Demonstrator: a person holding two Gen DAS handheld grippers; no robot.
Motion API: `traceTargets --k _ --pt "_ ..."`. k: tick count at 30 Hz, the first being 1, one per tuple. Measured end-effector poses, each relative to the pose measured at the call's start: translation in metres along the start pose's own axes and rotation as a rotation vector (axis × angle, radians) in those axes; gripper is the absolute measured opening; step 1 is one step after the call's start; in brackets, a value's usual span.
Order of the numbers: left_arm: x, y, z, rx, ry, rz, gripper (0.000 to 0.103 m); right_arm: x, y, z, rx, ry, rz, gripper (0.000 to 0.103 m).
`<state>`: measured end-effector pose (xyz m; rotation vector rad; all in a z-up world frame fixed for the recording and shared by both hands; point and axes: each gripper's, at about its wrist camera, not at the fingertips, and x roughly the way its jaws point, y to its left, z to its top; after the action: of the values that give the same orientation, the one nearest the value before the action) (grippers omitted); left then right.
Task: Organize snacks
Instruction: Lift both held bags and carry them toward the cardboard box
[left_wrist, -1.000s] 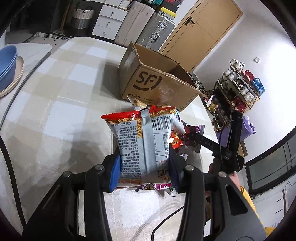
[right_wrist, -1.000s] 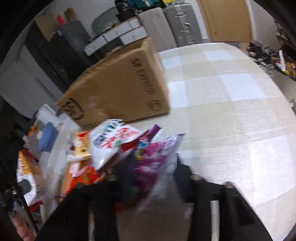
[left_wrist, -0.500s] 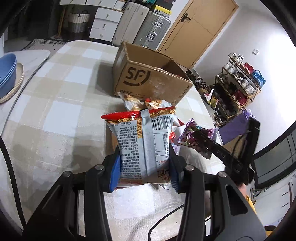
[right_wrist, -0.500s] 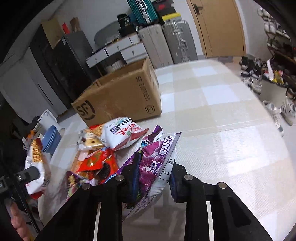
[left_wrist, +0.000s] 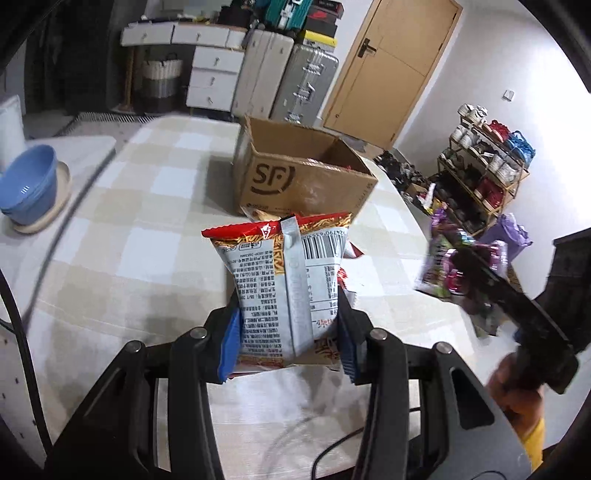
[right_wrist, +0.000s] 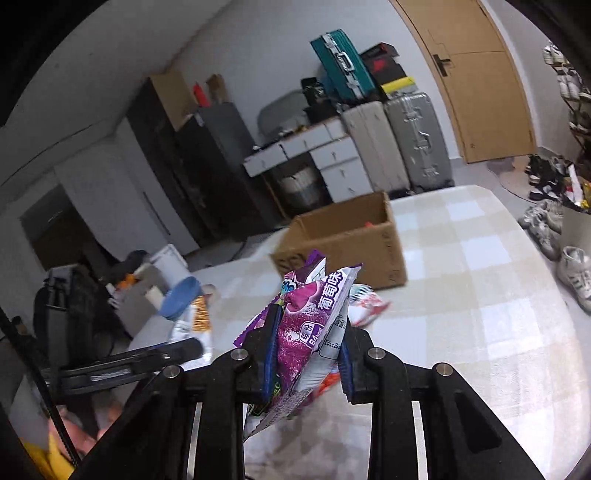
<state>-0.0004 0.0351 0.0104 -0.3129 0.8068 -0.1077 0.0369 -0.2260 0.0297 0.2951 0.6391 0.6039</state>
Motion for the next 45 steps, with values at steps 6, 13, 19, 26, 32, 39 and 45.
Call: traceTargets --k 6,13,19,26,32,39,45 --pt "-0.012 0.015 -0.003 -0.028 -0.009 0.014 0.041 -0.012 0.012 -0.008 0.005 0.009 0.016 0.027" --pt "-0.013 0.023 -0.007 -0.039 -0.003 0.021 0.041 -0.005 0.013 -0.023 0.001 0.04 0.027 0.027" --pt "-0.013 0.027 -0.008 -0.044 -0.009 0.027 0.041 -0.003 0.015 -0.022 -0.014 0.031 0.031 0.027" --pt "-0.012 0.021 0.003 -0.003 -0.014 0.032 0.041 0.009 0.01 -0.004 -0.002 0.022 0.041 0.027" --pt "-0.009 0.014 0.032 0.024 -0.029 0.016 0.041 0.023 0.009 0.033 0.002 -0.008 0.072 0.027" --pt "0.013 0.014 0.087 0.04 -0.021 -0.012 0.041 0.043 0.004 0.08 -0.016 -0.022 0.078 0.027" --pt "0.034 -0.001 0.143 0.086 -0.03 -0.008 0.041 0.074 -0.009 0.12 -0.006 -0.001 0.054 0.027"
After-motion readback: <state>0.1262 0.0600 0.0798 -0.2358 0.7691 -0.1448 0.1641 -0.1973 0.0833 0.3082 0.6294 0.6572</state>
